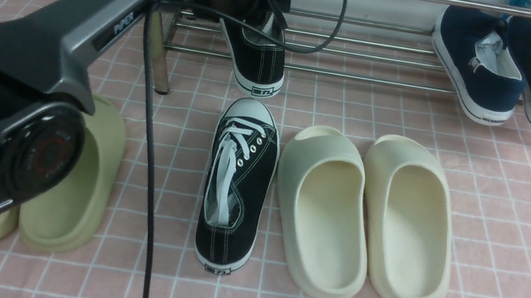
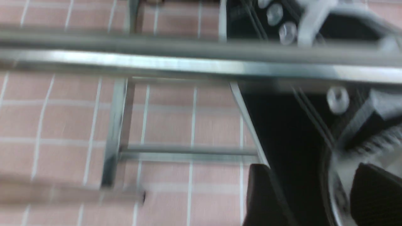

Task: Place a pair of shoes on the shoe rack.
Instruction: Use the left arm to put a shoe into the shoe rack

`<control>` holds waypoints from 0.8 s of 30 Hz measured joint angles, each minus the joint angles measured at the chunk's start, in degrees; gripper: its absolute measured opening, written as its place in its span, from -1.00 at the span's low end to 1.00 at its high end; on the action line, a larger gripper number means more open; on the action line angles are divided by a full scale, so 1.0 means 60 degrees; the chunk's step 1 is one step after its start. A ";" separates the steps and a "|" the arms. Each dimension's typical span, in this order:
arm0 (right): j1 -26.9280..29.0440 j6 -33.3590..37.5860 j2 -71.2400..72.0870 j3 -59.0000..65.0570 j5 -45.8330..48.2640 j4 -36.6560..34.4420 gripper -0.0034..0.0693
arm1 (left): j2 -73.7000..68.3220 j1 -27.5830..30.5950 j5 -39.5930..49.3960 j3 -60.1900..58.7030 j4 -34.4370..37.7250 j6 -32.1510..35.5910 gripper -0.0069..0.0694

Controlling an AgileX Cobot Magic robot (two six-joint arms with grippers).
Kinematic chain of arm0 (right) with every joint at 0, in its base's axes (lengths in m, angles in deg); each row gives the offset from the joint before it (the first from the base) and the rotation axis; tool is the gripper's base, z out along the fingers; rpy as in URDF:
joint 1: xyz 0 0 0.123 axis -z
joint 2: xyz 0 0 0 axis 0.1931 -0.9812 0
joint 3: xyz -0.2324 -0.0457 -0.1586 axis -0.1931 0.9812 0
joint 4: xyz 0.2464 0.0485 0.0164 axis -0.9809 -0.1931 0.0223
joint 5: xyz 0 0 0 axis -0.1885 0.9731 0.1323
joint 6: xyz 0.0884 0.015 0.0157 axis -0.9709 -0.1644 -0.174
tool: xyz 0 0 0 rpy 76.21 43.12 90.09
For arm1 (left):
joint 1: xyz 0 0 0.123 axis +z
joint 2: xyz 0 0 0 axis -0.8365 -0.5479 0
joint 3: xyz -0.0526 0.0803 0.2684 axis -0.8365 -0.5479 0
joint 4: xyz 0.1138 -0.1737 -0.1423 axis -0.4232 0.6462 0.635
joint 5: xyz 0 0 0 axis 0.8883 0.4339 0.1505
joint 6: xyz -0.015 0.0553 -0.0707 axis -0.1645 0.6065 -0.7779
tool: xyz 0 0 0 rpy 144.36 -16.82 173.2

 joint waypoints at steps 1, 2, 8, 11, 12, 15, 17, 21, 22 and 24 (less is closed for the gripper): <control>0.0000 0.0000 0.0000 0.0000 0.0000 0.0000 -0.25 | 0.0196 -0.0049 0.0304 0.0000 0.0318 0.0391 0.14; 0.0000 0.0000 0.0000 0.0000 0.0000 0.0000 -0.25 | 0.0263 -0.0064 0.0349 0.0000 0.0373 0.0556 0.13; 0.0000 0.0002 0.0000 0.0000 0.0000 0.0000 -0.25 | 0.0916 -0.0319 0.1764 0.0097 0.2460 0.2483 -0.39; 0.0000 0.0002 0.0000 0.0000 0.0000 0.0000 -0.25 | 0.0602 -0.0327 0.2203 0.0097 0.3205 0.2903 -0.62; 0.0000 0.0010 0.0000 0.0000 0.0000 0.0000 -0.25 | 0.0465 -0.0327 0.2205 0.0097 0.3336 0.2960 -0.67; 0.0000 0.0010 0.0000 0.0000 0.0000 0.0000 -0.25 | -0.0065 -0.0327 0.2160 0.0088 0.3449 0.2996 -0.78; 0.0000 0.0010 0.0000 0.0000 0.0000 0.0000 -0.25 | -0.0267 -0.0327 0.2079 0.0088 0.3240 0.2963 -0.79; 0.0000 0.0010 0.0000 0.0000 0.0000 0.0000 -0.25 | -0.0377 -0.0348 0.1954 0.0055 0.2353 0.2285 -0.80; 0.0000 0.0010 0.0000 0.0000 0.0000 0.0000 -0.25 | -0.0377 -0.0386 0.1967 0.0057 0.1819 0.1885 -0.79; 0.0000 0.0010 0.0000 0.0000 0.0000 0.0000 -0.25 | -0.0367 -0.0406 0.1871 0.0057 0.1051 0.1491 -0.79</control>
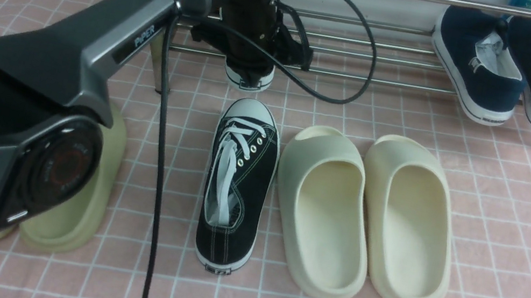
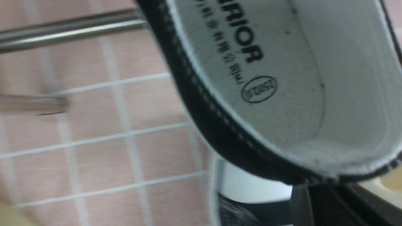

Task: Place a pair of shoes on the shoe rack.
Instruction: Use the left arm to put a shoe into the shoe rack, then use the left arm to grab the shoe closest to it

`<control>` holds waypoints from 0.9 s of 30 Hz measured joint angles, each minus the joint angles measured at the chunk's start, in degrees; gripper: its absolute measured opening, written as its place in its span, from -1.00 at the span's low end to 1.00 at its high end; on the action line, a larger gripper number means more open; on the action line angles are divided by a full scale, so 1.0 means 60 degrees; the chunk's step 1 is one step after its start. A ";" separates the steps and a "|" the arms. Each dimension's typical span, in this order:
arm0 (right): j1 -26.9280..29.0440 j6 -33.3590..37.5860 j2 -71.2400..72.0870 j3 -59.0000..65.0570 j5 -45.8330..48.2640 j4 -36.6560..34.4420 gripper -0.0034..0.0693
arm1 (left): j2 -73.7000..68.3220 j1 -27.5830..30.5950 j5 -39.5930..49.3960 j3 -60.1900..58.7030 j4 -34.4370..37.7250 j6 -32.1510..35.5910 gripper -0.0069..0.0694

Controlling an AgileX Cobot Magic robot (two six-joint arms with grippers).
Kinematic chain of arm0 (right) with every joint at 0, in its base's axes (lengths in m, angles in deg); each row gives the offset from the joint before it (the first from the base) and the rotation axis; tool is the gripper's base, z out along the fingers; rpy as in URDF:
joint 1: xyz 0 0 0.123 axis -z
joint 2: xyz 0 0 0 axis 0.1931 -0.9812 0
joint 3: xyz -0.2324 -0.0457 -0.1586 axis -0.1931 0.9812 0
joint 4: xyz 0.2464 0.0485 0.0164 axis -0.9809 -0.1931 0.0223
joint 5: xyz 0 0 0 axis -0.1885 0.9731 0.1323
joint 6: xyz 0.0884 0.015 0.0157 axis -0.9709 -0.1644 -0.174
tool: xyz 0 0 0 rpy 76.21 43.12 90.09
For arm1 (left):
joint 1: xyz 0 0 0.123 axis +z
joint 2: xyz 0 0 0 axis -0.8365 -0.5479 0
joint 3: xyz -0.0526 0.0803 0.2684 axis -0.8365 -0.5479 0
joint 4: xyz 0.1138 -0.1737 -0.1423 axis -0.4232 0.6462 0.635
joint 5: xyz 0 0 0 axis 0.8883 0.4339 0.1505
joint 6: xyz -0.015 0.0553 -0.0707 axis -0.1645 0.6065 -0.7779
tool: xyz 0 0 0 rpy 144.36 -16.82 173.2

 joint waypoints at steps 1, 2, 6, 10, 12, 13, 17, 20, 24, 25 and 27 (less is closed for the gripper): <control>0.0000 0.0000 0.0000 0.0000 0.0000 0.0000 -0.25 | 0.0000 0.0000 -0.0001 0.0000 -0.0227 -0.0060 -0.79; 0.0000 0.0000 0.0000 0.0000 0.0000 0.0000 -0.25 | 0.0000 0.0018 0.0098 0.0000 -0.0615 -0.0194 -0.79; 0.0000 0.0009 0.0000 0.0000 0.0000 0.0000 -0.25 | 0.0000 0.0040 0.0252 0.0000 -0.0641 -0.0122 -0.78; 0.0000 0.0018 0.0000 0.0000 0.0000 0.0000 -0.25 | 0.0101 0.0074 0.0600 0.0000 0.0374 0.0970 -0.77; 0.0000 0.0018 0.0000 0.0000 0.0000 0.0000 -0.25 | 0.0316 0.0074 0.0932 0.0000 0.0952 0.1517 -0.77; 0.0000 0.0018 0.0000 0.0000 0.0000 0.0000 -0.25 | 0.0345 0.0074 0.0956 0.0000 0.1052 0.1566 -0.77; 0.0000 0.0018 0.0000 0.0000 0.0000 0.0000 -0.25 | 0.1397 0.0064 0.1063 0.0000 0.1446 0.2204 -0.76; 0.0000 0.0018 0.0000 0.0000 0.0000 0.0000 -0.25 | 0.2035 0.0064 0.1063 0.0000 0.1450 0.2243 -0.76; 0.0000 0.0018 0.0000 0.0000 0.0000 0.0000 -0.25 | 0.3354 0.0072 0.1071 -0.0614 0.2031 0.2243 -0.73; 0.0000 0.0018 0.0000 0.0000 0.0000 0.0000 -0.25 | 0.3570 0.0072 0.1071 -0.0874 0.2260 0.2243 -0.72; 0.0000 0.0018 0.0000 0.0000 0.0000 0.0000 -0.25 | 0.4024 0.0040 0.1071 -0.1712 0.2613 0.2269 -0.71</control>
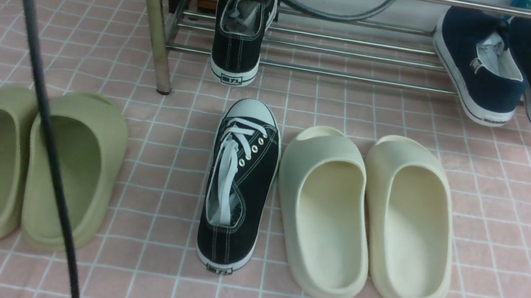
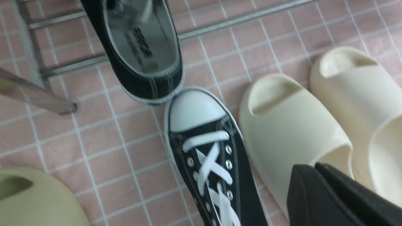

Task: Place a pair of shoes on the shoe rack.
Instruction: Use the left arm to grab the shoe closest to it

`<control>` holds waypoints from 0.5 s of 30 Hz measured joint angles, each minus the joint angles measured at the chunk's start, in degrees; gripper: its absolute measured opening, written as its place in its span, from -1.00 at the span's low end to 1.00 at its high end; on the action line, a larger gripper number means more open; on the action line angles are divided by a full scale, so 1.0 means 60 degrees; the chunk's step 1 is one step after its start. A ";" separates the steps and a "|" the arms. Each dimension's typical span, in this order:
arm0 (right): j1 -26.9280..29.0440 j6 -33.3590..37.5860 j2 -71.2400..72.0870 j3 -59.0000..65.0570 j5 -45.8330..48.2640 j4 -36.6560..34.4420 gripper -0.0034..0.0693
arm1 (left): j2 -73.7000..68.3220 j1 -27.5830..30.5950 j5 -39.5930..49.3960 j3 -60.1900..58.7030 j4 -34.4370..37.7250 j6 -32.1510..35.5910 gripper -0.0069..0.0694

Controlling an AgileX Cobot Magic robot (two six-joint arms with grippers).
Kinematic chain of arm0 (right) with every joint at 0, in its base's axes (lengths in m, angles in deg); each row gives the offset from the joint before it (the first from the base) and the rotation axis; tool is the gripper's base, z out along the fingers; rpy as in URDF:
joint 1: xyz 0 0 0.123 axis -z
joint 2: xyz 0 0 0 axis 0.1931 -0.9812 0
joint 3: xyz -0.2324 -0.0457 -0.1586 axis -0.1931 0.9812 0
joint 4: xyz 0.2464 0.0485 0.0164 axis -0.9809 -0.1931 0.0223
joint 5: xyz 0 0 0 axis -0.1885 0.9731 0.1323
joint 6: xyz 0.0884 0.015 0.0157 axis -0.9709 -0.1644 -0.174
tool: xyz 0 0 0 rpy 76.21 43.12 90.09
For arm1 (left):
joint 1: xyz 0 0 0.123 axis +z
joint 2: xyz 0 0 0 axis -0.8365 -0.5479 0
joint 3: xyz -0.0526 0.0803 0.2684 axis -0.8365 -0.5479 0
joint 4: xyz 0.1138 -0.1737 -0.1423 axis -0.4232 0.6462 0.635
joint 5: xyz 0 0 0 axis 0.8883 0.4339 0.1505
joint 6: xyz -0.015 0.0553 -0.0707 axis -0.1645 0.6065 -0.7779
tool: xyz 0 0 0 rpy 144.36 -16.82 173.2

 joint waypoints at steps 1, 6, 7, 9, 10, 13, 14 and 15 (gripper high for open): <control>0.0000 0.0000 0.0000 0.0000 0.0000 0.0000 -0.25 | 0.0306 -0.0071 0.0000 -0.0515 0.0080 0.0033 -0.69; 0.0000 0.0000 0.0000 0.0000 0.0000 0.0000 -0.25 | 0.1449 -0.0621 -0.0845 -0.3496 -0.0083 -0.0186 -0.66; 0.0000 0.0000 0.0000 0.0000 0.0000 0.0000 -0.25 | 0.1688 -0.0812 -0.1344 -0.4060 -0.0136 -0.0305 -0.66; 0.0000 0.0000 0.0000 0.0000 0.0000 0.0000 -0.25 | 0.2031 -0.1236 -0.2450 -0.5520 -0.0400 -0.0673 -0.64; 0.0000 0.0000 0.0000 0.0000 0.0000 0.0000 -0.25 | 0.2062 -0.1368 -0.2824 -0.5979 -0.0539 -0.0886 -0.62; 0.0000 0.0000 0.0000 0.0000 0.0000 0.0000 -0.25 | 0.2030 -0.1491 -0.3424 -0.6677 -0.0884 -0.1369 -0.52; 0.0000 0.0000 0.0000 0.0000 0.0000 0.0000 -0.25 | 0.1963 -0.1492 -0.3771 -0.6929 -0.1120 -0.1626 -0.40; 0.0000 0.0000 0.0000 0.0000 0.0000 0.0000 -0.25 | 0.1961 -0.1492 -0.3841 -0.6944 -0.1151 -0.1653 -0.38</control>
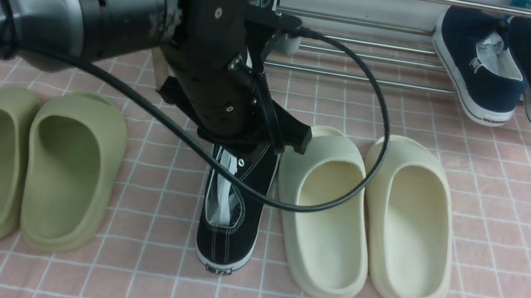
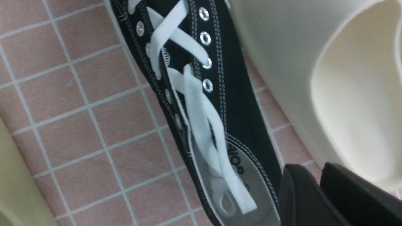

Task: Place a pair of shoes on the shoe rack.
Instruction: Use the left arm to grab the shoe closest to it, then use the left arm to put a shoe into the shoe rack

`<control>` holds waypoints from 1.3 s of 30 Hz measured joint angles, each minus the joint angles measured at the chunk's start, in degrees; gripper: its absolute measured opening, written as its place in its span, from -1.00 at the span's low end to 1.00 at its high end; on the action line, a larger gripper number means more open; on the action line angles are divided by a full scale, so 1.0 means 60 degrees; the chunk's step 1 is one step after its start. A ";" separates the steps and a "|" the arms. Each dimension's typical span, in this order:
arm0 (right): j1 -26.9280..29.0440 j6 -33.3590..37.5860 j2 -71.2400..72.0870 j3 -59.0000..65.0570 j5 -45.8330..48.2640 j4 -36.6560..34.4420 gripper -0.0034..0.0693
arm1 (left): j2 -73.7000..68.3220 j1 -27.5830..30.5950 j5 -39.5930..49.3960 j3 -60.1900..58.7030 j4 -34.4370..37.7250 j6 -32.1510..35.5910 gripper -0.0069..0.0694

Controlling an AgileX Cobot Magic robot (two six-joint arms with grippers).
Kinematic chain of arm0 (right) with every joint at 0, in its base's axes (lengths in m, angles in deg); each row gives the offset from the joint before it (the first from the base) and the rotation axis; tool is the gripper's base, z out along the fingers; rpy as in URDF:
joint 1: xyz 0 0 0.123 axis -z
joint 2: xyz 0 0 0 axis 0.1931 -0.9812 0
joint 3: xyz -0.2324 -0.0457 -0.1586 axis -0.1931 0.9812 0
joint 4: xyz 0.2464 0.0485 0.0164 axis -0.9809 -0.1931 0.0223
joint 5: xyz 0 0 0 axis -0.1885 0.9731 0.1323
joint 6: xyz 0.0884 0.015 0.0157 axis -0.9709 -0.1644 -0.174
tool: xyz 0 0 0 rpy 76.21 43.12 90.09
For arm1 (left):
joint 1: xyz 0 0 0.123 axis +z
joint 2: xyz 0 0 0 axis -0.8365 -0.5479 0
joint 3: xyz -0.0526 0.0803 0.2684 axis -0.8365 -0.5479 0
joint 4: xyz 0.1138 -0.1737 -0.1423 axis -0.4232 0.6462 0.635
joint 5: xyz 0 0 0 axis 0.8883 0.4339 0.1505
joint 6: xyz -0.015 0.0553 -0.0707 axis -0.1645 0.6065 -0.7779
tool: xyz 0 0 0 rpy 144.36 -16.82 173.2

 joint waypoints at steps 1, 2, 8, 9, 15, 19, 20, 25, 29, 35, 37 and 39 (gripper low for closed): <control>0.0000 0.0000 0.0000 0.0000 0.0000 0.0000 -0.25 | -0.0076 0.0000 -0.0155 -0.0067 -0.0222 -0.0141 -0.22; 0.0000 0.0000 0.0000 0.0000 0.0000 0.0000 -0.25 | -0.0179 0.0000 -0.0288 -0.0071 -0.0462 -0.0237 -0.04; 0.0000 0.0000 0.0000 0.0000 0.0000 0.0000 -0.25 | -0.0813 0.0000 -0.0330 -0.0071 -0.1116 -0.0317 0.50; 0.0000 0.0000 0.0000 0.0000 0.0000 0.0000 -0.25 | -0.1072 0.0000 -0.0284 -0.0071 -0.1194 -0.0355 0.59; 0.0000 0.0000 0.0000 0.0000 0.0000 0.0000 -0.25 | -0.2073 0.0000 -0.0219 -0.0071 -0.1299 -0.0751 0.29; 0.0000 0.0000 0.0000 0.0000 0.0000 0.0000 -0.25 | -0.2278 -0.0021 -0.0345 -0.0043 -0.1728 -0.1610 -0.38; 0.0000 0.0000 0.0000 0.0000 0.0000 0.0000 -0.25 | -0.2266 -0.0021 -0.0283 0.0018 -0.1844 -0.1830 -0.57; 0.0000 0.0000 0.0000 0.0000 0.0000 0.0000 -0.25 | -0.2087 -0.0021 0.0297 0.0561 -0.1917 -0.2089 -0.71; 0.0000 0.0000 0.0000 0.0000 0.0000 0.0000 -0.25 | -0.1615 -0.0021 0.1109 0.1537 -0.1804 -0.1932 -0.71; 0.0000 0.0000 0.0000 0.0000 0.0000 0.0000 -0.25 | -0.1813 0.0158 0.0696 0.3268 -0.1674 -0.1776 -0.76; 0.0000 0.0000 0.0000 0.0000 0.0000 0.0000 -0.25 | -0.2128 0.0250 0.0430 0.3805 -0.1673 -0.1733 -0.76; 0.0000 0.0000 0.0000 0.0000 0.0000 0.0000 -0.25 | -0.2615 0.0321 0.0250 0.4405 -0.1673 -0.1702 -0.76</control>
